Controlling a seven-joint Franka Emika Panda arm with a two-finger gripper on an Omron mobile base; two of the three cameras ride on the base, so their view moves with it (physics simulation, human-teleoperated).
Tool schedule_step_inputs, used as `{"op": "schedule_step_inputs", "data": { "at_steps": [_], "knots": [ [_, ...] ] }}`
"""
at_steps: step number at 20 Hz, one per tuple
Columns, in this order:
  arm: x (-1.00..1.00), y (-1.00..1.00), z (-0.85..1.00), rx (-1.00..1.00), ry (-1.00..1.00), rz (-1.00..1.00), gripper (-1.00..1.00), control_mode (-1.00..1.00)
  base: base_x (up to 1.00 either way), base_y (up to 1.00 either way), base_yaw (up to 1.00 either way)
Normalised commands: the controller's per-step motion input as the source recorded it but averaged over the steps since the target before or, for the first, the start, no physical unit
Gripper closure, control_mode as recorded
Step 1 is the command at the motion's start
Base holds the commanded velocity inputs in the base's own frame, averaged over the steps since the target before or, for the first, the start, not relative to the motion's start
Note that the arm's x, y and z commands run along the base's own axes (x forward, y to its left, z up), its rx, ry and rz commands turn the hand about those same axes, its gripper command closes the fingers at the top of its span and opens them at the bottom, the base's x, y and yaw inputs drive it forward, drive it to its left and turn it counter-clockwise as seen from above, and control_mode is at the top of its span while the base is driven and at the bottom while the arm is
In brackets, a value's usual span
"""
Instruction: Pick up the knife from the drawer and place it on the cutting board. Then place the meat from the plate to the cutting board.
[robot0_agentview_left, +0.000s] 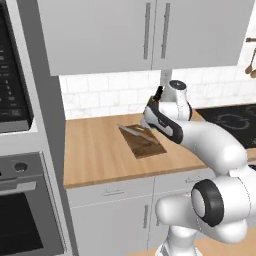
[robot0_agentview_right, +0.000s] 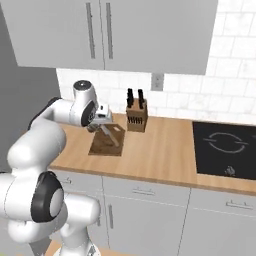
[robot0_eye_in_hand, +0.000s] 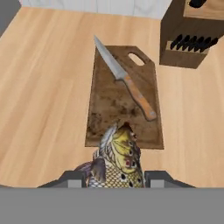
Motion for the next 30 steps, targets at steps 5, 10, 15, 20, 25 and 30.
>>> {"op": "schedule_step_inputs", "data": {
  "at_steps": [5, 10, 15, 20, 25, 30],
  "knots": [
    [0.0, 0.0, 0.0, 0.0, 0.0, 0.0, 1.0, 1.0, 0.67, -0.16, -0.09],
    [0.1, 0.01, -0.63, 0.0, 0.0, 0.0, 1.0, -1.0, 0.0, 0.0, 0.0],
    [0.01, 0.56, -0.96, -0.05, -0.01, 0.0, 1.0, -1.0, 0.0, 0.0, 0.0],
    [0.03, 0.41, -0.95, 0.0, -0.15, 0.03, 1.0, -1.0, 0.0, 0.0, 0.0],
    [0.17, 0.11, -0.23, 0.0, 0.0, 0.04, 1.0, -1.0, 0.0, 0.0, 0.0],
    [0.5, 0.0, -0.06, 0.01, 0.0, 0.02, 1.0, -1.0, 0.0, 0.0, 0.0]
  ]
}}
